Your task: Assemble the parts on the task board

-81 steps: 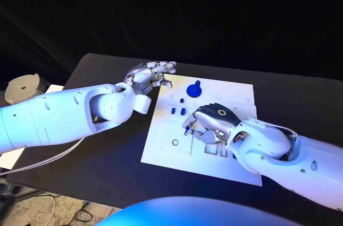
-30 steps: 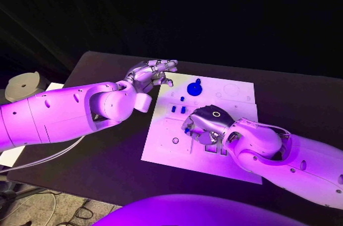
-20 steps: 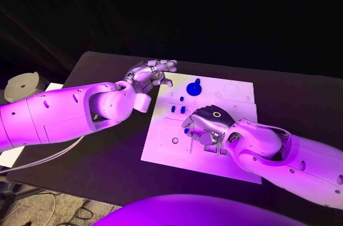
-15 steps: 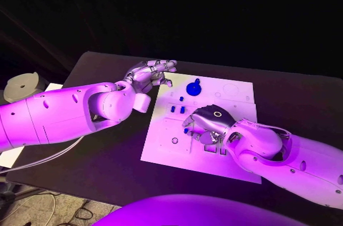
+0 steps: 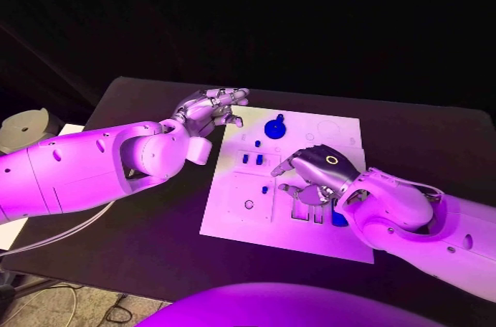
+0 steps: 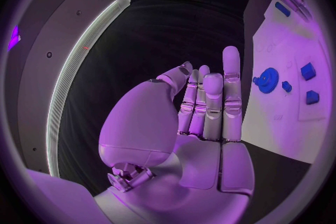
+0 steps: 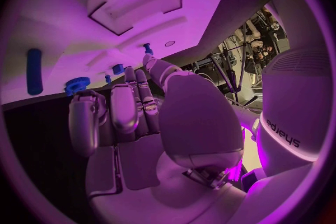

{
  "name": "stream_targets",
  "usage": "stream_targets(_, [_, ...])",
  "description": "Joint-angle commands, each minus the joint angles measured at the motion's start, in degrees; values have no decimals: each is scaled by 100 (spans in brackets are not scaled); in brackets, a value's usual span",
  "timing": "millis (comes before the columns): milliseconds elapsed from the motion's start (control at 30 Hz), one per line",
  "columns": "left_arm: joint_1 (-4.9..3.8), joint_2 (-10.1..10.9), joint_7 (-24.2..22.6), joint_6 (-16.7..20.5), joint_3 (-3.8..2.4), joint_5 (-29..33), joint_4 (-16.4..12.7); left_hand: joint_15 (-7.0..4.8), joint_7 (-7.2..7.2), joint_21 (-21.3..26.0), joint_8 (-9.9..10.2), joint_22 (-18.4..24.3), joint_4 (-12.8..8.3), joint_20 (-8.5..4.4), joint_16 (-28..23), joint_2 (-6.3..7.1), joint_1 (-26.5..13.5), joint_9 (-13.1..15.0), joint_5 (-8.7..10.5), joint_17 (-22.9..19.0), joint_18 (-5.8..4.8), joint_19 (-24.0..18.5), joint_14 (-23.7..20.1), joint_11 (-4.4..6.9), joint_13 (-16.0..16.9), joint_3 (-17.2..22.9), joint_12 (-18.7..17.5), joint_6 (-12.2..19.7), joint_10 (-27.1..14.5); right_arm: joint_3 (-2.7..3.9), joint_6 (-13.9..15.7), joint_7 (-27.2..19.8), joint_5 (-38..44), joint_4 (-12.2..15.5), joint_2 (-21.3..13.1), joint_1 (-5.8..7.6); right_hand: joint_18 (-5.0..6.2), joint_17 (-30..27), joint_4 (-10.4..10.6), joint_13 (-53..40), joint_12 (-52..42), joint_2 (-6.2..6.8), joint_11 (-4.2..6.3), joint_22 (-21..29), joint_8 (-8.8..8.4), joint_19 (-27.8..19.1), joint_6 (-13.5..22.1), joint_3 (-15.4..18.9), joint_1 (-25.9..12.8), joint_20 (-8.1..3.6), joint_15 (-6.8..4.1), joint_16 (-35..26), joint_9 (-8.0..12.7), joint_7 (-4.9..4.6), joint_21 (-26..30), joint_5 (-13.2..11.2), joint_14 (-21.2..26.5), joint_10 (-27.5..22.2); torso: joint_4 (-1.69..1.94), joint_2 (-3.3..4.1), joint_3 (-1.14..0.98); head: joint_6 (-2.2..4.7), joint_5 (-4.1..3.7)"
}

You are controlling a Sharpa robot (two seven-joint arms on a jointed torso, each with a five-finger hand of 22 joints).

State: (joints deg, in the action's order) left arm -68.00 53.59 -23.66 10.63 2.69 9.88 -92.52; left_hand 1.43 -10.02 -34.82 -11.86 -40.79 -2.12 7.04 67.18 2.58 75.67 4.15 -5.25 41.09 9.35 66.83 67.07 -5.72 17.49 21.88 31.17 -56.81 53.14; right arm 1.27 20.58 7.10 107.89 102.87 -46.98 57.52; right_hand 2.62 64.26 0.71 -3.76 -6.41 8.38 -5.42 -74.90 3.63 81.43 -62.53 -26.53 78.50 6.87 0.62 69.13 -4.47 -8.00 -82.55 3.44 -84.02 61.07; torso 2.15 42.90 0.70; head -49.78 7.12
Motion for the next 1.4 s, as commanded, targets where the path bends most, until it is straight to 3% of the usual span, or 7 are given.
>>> stream_targets(33, [0, 2, -10, -150, -2, -69, -9, -2, -8, -27, -30, 8, -7, 6, -31, -7, -64, -8, -21, -5, 109, -24, -43, -14, -5, 6, -20, 34, 2, 47, 31, 48, -397, 102, -199, 123, 62, 8, 16, 5, -31, 63, -11, -244, -14, 13, 67, 41, -45, -17, -1, 7, 14, 22, 5, 15, -145, 38, -13, -3, 4, 52, -75])
stream_targets(267, [0, 5, -13, -196, 1, -128, -16, 1, -10, -26, -35, 12, -9, 9, -42, 13, -77, -9, -18, -31, 109, -31, -59, -18, -20, -7, -27, 45, 3, 92, -565, 326, -579, 120, -659, 396, 53, 18, 48, 17, -2, 150, -39, -271, -16, 36, 224, 191, -111, -7, 19, 31, 46, 101, -9, 41, -152, -94, -5, -10, 15, 139, -249])
stream_targets(500, [0, 15, -17, -207, 2, -139, -16, 1, -10, -26, -35, 12, -9, 9, -42, 13, -77, -9, -18, -31, 109, -31, -59, -18, -20, -7, -27, 45, 3, 100, -755, 399, -482, 80, -877, 465, 49, 28, 50, 14, -7, 166, -43, -289, -15, 49, 257, 235, -108, -3, 23, 44, 50, 131, -19, 47, -155, -108, -16, 1, -4, 174, -318])
stream_targets(567, [0, 13, -17, -214, 3, -141, -17, 1, -10, -26, -35, 12, -9, 9, -42, 13, -77, -9, -18, -31, 109, -31, -59, -18, -20, -7, -27, 45, 3, 100, -815, 399, -450, 70, -909, 473, 48, 29, 51, 14, -9, 168, -43, -292, -14, 51, 260, 241, -107, -3, 23, 46, 51, 136, -21, 47, -155, -107, 1, 0, -2, 170, -347])
stream_targets(833, [0, 21, -17, -208, 3, -142, -19, 1, -10, -26, -35, 12, -9, 9, -42, 13, -77, -9, -18, -31, 109, -31, -59, -18, -20, -7, -27, 45, 3, 97, -947, 381, -421, 15, -907, 464, 47, 27, 65, 7, -42, 141, -34, -297, 1, 56, 247, 266, -96, -1, 20, 50, 44, 156, -24, 53, -156, -65, 0, 2, 2, 154, -340])
stream_targets(1067, [0, 19, -17, -213, 3, -142, -29, 2, -10, -25, -41, 15, -6, 11, -42, 14, -85, -9, -19, -35, 109, -36, -63, -18, -30, -11, -29, 48, 8, 89, -993, 379, -414, -78, -819, 455, 42, 39, 80, 6, -88, 36, -15, -319, 19, 72, 197, 231, -41, -8, 7, 70, 30, 145, -37, 73, -160, 27, 5, -1, 5, 142, -358])
stream_targets(1400, [0, 28, -17, -207, 3, -142, -36, 2, -10, -25, -41, 15, -6, 11, -42, 14, -85, -9, -19, -35, 109, -36, -63, -18, -30, -11, -29, 48, 8, 79, -1133, 374, -395, -182, -707, 415, 22, 93, 121, -2, -143, -147, 111, -406, 88, 134, -77, 66, 18, -88, -93, 141, -28, 90, -91, 87, -180, 455, -2, 2, 1, 107, -337])
